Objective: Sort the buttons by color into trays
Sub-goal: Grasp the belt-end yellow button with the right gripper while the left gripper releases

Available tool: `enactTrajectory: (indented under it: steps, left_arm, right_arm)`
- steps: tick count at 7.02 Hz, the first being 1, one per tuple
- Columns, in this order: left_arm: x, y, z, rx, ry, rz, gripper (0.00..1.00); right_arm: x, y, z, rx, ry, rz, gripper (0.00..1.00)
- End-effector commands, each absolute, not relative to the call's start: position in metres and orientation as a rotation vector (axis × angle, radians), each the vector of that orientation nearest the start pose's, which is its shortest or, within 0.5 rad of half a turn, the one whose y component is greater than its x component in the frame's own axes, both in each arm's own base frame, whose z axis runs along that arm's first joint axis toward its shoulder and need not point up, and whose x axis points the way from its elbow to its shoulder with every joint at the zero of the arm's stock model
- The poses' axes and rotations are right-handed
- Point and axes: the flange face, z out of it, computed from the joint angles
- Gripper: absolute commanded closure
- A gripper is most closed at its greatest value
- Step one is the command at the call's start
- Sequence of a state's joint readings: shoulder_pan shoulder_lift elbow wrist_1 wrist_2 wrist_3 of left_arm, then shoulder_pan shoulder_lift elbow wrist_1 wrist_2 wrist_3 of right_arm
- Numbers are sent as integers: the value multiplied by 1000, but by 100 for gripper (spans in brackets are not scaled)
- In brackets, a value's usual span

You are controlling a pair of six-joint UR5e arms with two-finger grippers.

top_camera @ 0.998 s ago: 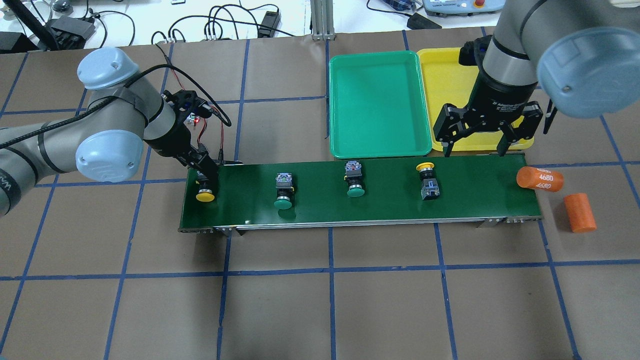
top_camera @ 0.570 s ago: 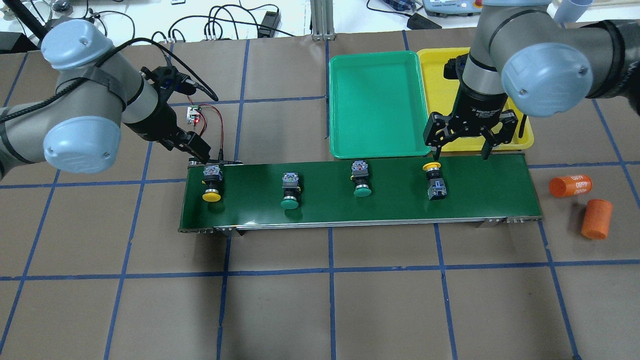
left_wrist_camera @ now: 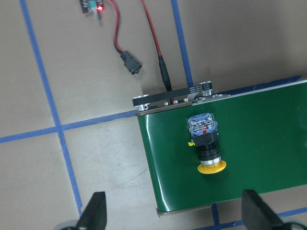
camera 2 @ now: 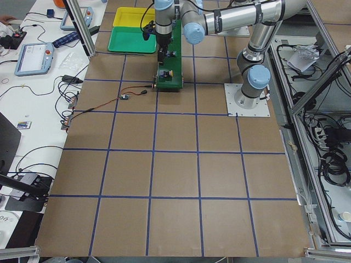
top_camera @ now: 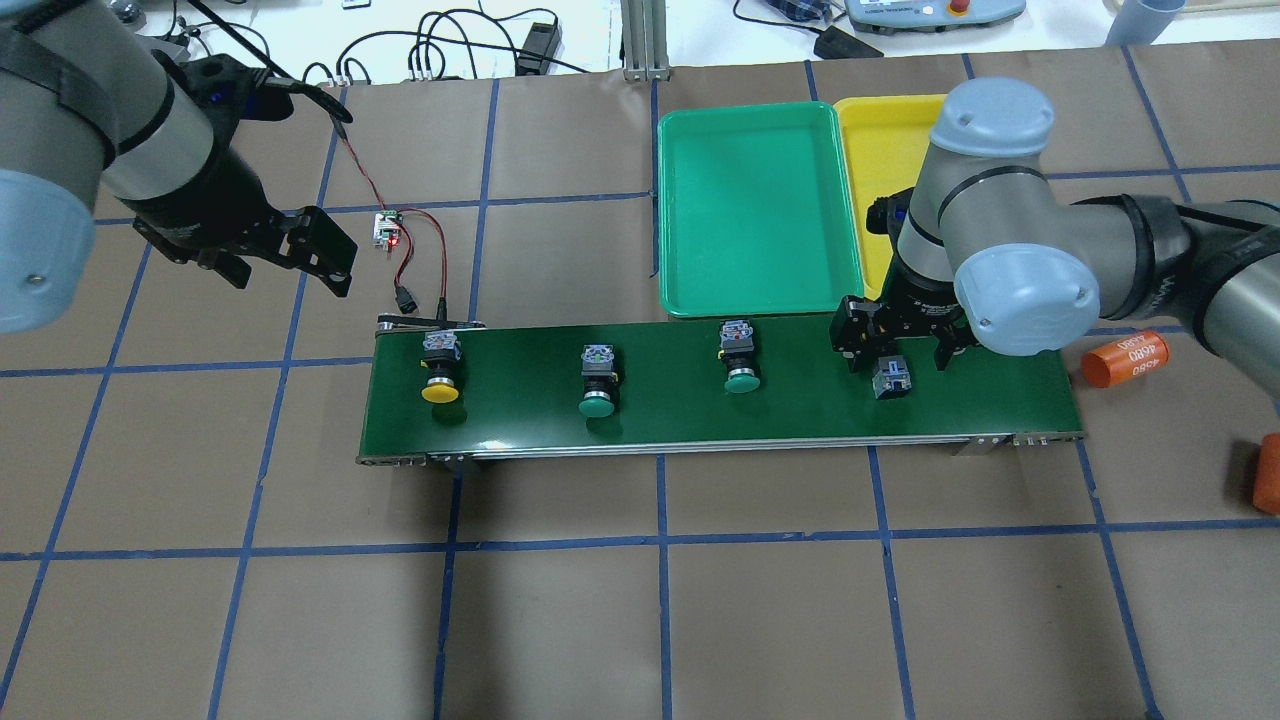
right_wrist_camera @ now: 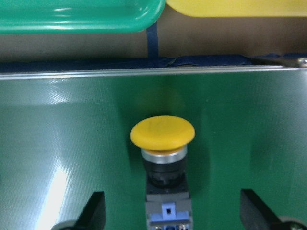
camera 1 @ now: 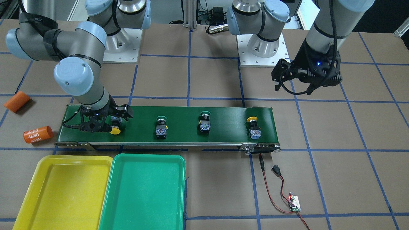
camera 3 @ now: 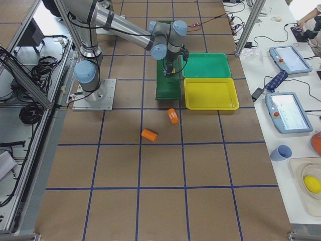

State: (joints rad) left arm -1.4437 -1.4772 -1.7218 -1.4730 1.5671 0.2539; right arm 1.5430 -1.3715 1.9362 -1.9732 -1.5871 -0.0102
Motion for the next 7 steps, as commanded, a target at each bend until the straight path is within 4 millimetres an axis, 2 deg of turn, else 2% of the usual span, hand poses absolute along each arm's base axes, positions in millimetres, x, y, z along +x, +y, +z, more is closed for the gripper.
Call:
enactTrajectory:
  steps: [1, 2, 4, 5, 6, 7]
  left_arm:
    - [-86, -427, 511, 2, 3159, 8, 0]
    - [-86, -435, 497, -22, 3163, 47, 0]
    - [-92, -436, 492, -1, 3161, 79, 0]
    - [-90, -435, 491, -16, 3133, 83, 0]
    - [-91, -437, 485, -31, 3140, 92, 0]
    - [-94, -433, 475, -14, 3135, 123, 0]
  right_arm:
    - [116, -498, 248, 19, 3150, 245, 94]
    - [116, -498, 251, 17, 3149, 238, 100]
    - [111, -513, 266, 30, 3155, 176, 100]
    - [106, -539, 296, 40, 3160, 72, 100]
    - [86, -574, 308, 86, 3159, 45, 100]
    - [53, -612, 308, 144, 3155, 34, 100]
